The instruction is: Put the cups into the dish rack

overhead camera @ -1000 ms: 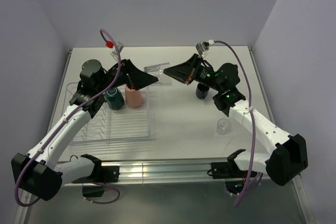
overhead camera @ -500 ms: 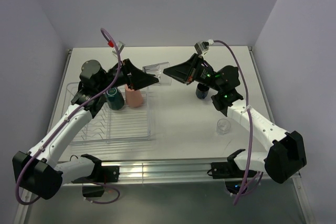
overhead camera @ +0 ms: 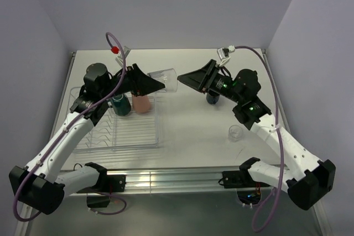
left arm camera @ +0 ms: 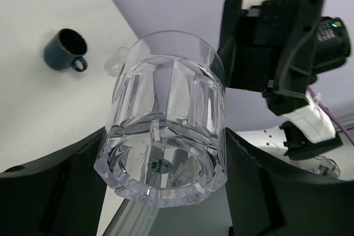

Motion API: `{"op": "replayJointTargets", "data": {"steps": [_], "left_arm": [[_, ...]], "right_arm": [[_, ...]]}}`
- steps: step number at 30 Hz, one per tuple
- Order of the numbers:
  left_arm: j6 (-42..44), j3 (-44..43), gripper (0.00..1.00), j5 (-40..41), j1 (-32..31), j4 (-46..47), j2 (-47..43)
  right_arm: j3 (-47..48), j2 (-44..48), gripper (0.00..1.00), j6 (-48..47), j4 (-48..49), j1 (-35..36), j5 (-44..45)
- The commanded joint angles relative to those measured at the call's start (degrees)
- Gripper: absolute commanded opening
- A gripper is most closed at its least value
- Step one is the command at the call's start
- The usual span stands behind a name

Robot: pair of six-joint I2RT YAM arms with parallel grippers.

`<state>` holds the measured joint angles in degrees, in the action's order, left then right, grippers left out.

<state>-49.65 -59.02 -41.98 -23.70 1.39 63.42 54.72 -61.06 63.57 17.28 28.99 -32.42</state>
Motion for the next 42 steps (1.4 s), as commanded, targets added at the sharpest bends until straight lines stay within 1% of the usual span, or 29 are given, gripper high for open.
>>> {"op": "replayJointTargets", "data": {"steps": [1,2,3,4,5,6,7,8,9,10,12,14,15,17,18,20,21,22,26,30,35,42], "left_arm": [[4.8,-5.3,0.0,5.0,0.2,-7.0,-4.0],[5.8,-6.0,0.0,5.8,0.2,-9.3,-4.4],[6.7,-7.5,0.0,7.0,0.2,-11.6,-4.7],[9.0,-8.4,0.0,10.6,0.2,-14.5,-5.3],[10.3,-9.4,0.0,13.0,0.2,-21.3,-5.5],[11.4,-11.5,0.0,15.8,0.2,-25.0,-5.6],[13.6,-12.3,0.0,18.3,0.3,-28.5,-5.5],[14.5,-13.0,0.0,22.8,0.3,-34.1,-5.3],[15.3,-13.3,0.0,24.7,0.2,-36.5,-5.2],[16.5,-13.1,0.0,26.3,0.2,-38.5,-5.1],[17.5,-11.6,0.0,32.1,0.0,-42.8,-5.1],[17.6,-9.7,0.0,36.2,-0.5,-44.1,-5.4],[17.4,-8.1,0.0,39.8,-1.0,-45.0,-5.4],[16.4,-6.6,0.0,42.8,-2.2,-45.5,-5.3],[15.4,-5.6,0.0,47.0,-3.5,-45.8,-5.2],[14.2,-5.0,0.0,50.8,-5.1,-46.7,-4.1],[13.6,-4.9,0.0,53.0,-7.0,-47.3,-3.5],[12.4,-4.8,0.0,56.3,-7.8,-48.3,-2.0],[10.6,-3.5,0.0,59.4,-10.6,-48.1,1.3],[9.4,-2.4,0.0,62.5,-11.7,-47.8,4.8],[9.0,-1.4,0.0,63.2,-12.3,-45.9,9.9],[9.2,-2.6,0.0,62.4,-13.4,-43.8,15.7]], "right_arm": [[4.2,3.9,0.62,-9.2,-12.1,0.4,8.0],[4.8,4.4,0.64,-9.9,-16.0,0.2,11.0],[5.1,5.2,0.65,-11.9,-18.0,0.2,12.7],[5.5,5.7,0.66,-12.8,-20.2,0.3,14.5],[5.8,6.1,0.66,-13.6,-22.4,0.3,18.3],[6.5,6.8,0.67,-15.4,-26.5,0.2,20.3],[6.8,7.0,0.68,-16.3,-28.1,0.2,22.1],[7.2,7.3,0.68,-17.1,-29.7,0.2,24.0],[7.9,7.4,0.68,-18.8,-32.7,0.3,26.9],[8.2,7.4,0.69,-19.6,-33.8,0.2,28.2],[9.2,7.4,0.7,-21.5,-37.3,0.2,31.8],[9.4,7.3,0.7,-22.3,-38.8,0.2,33.8],[9.8,7.1,0.7,-23.2,-39.9,0.2,34.7],[10.2,6.7,0.7,-23.9,-41.8,0.2,36.8],[10.6,6.5,0.7,-24.7,-42.6,0.2,37.5],[11.2,5.9,0.7,-25.6,-44.2,0.2,40.0],[11.7,5.4,0.7,-26.2,-45.7,0.2,40.8],[11.8,5.2,0.7,-26.5,-46.3,0.2,41.5],[11.6,5.0,0.71,-27.4,-48.0,0.2,44.1],[10.9,5.1,0.71,-27.4,-48.1,0.2,44.0],[10.9,5.1,0.71,-27.4,-48.2,0.3,44.1],[10.4,4.8,0.71,-27.4,-48.5,0.2,43.7]]}}
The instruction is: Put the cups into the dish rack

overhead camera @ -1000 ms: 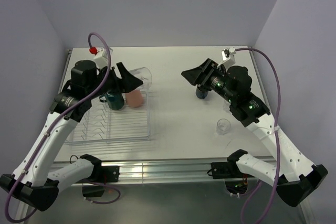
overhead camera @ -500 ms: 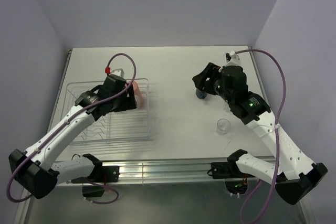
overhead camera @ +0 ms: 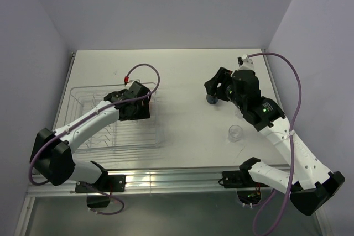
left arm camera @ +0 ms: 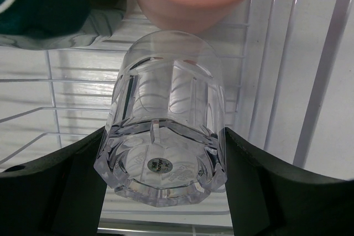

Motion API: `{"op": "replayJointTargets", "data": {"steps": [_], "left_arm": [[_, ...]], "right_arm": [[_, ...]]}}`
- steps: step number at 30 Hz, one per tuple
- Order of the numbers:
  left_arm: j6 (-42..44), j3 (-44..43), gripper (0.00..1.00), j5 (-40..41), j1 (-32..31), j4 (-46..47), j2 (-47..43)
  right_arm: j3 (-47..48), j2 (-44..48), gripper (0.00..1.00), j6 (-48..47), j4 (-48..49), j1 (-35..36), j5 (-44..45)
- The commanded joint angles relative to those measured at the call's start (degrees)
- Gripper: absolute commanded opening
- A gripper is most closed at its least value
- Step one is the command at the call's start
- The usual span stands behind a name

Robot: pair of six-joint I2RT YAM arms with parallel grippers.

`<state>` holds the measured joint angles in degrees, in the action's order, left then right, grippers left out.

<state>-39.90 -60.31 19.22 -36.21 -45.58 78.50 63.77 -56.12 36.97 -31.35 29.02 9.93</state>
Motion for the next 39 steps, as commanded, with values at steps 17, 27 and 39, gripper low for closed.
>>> {"op": "replayJointTargets", "data": {"steps": [17,27,39], "left_arm": [[-0.6,-2.8,0.13,-0.8,-3.3,4.9,8.6],[-0.5,-2.9,0.53,-1.4,-3.5,5.5,9.0],[-0.3,-2.6,0.8,-1.6,-3.5,6.1,7.3]], "right_arm": [[0.7,-0.9,0.72,-1.4,-0.5,0.3,1.9],[0.5,-1.5,0.72,-1.6,-0.5,0.3,2.2],[0.5,-1.9,0.72,-1.6,-0.8,0.2,2.4]]}}
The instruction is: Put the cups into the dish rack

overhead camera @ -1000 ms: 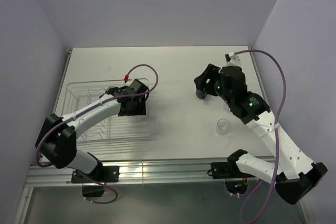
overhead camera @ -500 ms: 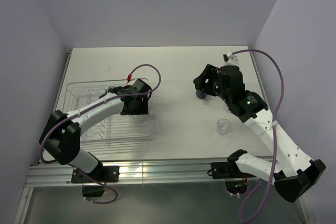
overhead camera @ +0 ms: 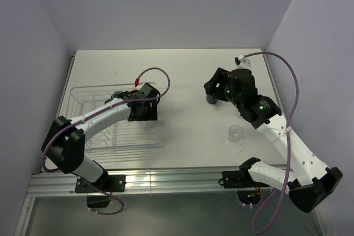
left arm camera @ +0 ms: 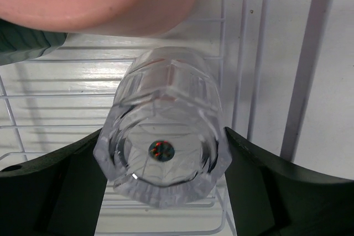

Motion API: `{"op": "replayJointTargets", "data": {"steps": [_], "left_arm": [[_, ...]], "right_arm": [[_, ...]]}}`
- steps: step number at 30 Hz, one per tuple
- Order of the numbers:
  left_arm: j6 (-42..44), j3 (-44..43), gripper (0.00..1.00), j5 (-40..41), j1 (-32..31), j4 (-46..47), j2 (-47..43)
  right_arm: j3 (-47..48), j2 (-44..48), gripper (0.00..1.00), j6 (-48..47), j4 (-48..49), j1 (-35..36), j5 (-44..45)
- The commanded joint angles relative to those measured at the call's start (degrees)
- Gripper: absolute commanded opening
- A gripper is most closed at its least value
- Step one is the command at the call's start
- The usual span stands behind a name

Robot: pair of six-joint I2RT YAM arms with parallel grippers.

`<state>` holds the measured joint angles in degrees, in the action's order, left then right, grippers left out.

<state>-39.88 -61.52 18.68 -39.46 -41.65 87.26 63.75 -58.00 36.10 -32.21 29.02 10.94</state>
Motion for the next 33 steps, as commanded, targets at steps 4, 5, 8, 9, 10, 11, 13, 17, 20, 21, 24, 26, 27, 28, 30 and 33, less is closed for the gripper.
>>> {"op": "replayJointTargets", "data": {"steps": [4,5,8,9,10,11,13,17,20,21,24,26,27,28,30,33], "left_arm": [[-0.3,-1.3,0.86,-0.4,-0.4,2.2,-2.9],[-0.3,-1.2,0.87,-0.3,-0.3,2.2,-3.2],[-0.4,-1.2,0.91,0.3,-0.3,1.8,-4.3],[-0.4,-1.2,0.91,0.7,-0.4,1.7,-4.7],[-0.5,-1.2,0.92,0.8,-0.4,1.5,-5.1],[-0.6,-1.1,0.99,1.0,-0.3,1.5,-5.3],[-0.9,-1.4,0.99,1.3,-0.3,1.1,-6.6],[-1.1,-3.2,0.99,2.8,-0.3,-1.5,-9.4],[-1.1,-5.4,0.99,4.1,-0.4,-3.3,-12.8],[-0.9,-6.0,0.99,4.4,-0.3,-4.7,-14.5],[-0.6,-8.5,0.99,6.0,-0.3,-6.4,-17.5],[-0.4,-9.8,0.99,5.8,-0.3,-6.3,-19.6],[-0.4,-10.1,0.99,5.6,-0.3,-5.9,-20.2],[-0.3,-10.5,0.99,5.0,-0.3,-5.6,-20.8],[0.2,-10.8,0.99,3.4,-0.3,-5.2,-22.2],[0.9,-11.3,0.99,2.5,-0.4,-5.0,-23.7]], "right_arm": [[0.9,-0.3,0.73,-0.9,0.0,0.3,1.2],[0.9,-0.3,0.73,-1.0,0.0,0.3,1.2],[1.6,-0.7,0.73,-1.2,-0.4,0.3,0.9],[1.7,-0.9,0.74,-1.3,-0.4,0.2,0.8],[1.9,-0.9,0.74,-1.2,-0.7,0.2,0.9],[2.1,-1.0,0.74,-1.3,-0.9,0.3,1.0],[2.7,-1.0,0.74,-1.5,-1.5,0.3,1.2],[3.2,-0.5,0.74,-1.9,-5.0,0.2,3.6],[2.8,0.7,0.74,-1.7,-9.7,0.2,5.8],[2.2,1.1,0.74,-1.6,-10.9,0.2,7.2],[-0.9,3.3,0.74,-0.9,-16.2,0.2,9.7],[-3.4,4.6,0.74,-0.4,-18.6,0.2,11.7],[-4.0,4.9,0.74,-0.1,-19.1,0.1,12.3],[-5.0,5.6,0.74,0.3,-19.5,0.2,12.4],[-5.7,6.1,0.74,0.8,-20.5,0.1,12.0],[-7.1,6.9,0.74,2.0,-22.5,0.0,11.5]]}}
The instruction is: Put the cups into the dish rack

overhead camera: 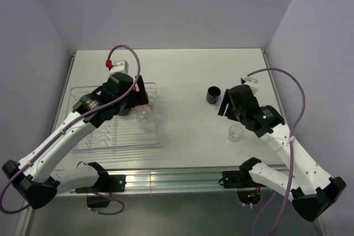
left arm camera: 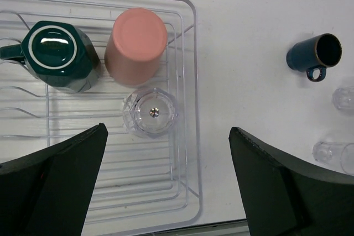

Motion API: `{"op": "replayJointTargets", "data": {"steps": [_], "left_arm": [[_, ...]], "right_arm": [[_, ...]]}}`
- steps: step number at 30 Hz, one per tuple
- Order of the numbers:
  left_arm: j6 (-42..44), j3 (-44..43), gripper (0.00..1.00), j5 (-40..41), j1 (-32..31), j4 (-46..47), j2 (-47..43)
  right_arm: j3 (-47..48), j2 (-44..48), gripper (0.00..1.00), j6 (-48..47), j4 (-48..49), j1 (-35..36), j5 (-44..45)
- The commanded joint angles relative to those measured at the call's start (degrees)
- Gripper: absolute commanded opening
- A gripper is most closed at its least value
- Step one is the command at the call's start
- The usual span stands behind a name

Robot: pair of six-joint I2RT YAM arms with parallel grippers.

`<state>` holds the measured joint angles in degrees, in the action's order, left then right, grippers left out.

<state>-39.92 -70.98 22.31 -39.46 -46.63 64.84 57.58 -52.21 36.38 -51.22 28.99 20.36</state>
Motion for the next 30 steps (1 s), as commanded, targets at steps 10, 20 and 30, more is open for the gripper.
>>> {"op": "replayJointTargets", "data": {"steps": [10,20,30], "left_arm": [[1.9,1.8,0.99,-4.2,-0.3,4.4,-4.5],[2.3,3.0,0.99,-6.1,-0.4,6.7,-5.2],[3.0,3.5,0.99,-6.0,-0.3,7.1,-5.2]], "right_arm": [[-7.9,-0.7,0.53,6.6,-5.7,0.1,-2.4],[-11.3,-2.8,0.51,12.4,-5.4,0.1,0.6],[-13.4,-7.9,0.55,15.0,-2.9,-0.2,3.1]]}}
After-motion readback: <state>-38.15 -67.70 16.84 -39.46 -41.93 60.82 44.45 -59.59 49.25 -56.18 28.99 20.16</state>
